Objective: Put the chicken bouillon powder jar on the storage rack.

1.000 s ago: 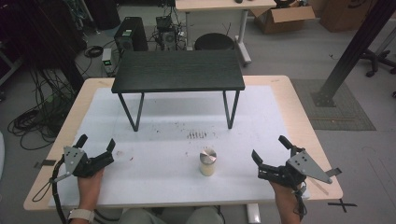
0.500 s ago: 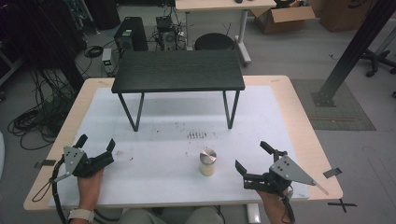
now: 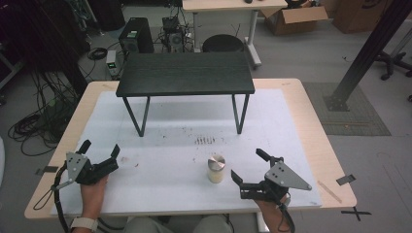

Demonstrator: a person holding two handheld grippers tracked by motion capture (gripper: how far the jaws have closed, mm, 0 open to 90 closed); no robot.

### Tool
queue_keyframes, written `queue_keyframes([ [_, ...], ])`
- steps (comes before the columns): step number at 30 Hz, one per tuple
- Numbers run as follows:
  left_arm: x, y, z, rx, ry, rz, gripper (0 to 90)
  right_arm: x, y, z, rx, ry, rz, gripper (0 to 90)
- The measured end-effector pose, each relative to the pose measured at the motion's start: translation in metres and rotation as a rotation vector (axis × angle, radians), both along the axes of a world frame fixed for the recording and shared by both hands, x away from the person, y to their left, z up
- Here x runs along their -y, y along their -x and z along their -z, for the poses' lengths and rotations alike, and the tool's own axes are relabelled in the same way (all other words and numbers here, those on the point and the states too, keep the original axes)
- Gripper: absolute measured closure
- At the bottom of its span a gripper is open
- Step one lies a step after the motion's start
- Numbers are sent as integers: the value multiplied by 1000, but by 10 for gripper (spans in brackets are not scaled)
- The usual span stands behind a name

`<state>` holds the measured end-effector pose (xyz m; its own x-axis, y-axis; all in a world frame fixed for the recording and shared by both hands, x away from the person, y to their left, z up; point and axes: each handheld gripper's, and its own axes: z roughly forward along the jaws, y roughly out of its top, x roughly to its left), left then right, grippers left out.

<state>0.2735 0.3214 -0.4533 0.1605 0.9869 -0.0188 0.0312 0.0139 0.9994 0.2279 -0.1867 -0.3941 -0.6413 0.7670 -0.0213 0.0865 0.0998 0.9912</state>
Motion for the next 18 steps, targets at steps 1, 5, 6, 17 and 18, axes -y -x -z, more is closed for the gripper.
queue_keyframes([
  [1, 0, 0, 0, 0, 0, 0, 5, 0, 0, 0, 0, 0, 0, 3],
  [5, 0, 0, 0, 1, -1, 0, 4, -6, -1, 3, -8, 7, -7, 3],
  [6, 0, 0, 0, 1, -1, 0, 4, -7, -1, 4, -11, 7, -9, 3],
  [17, 0, 0, 0, 0, 0, 0, 5, -19, -4, 10, -32, 26, -33, 5],
  [18, 0, 0, 0, 1, 0, 0, 5, -21, -5, 13, -41, 27, -40, 9],
])
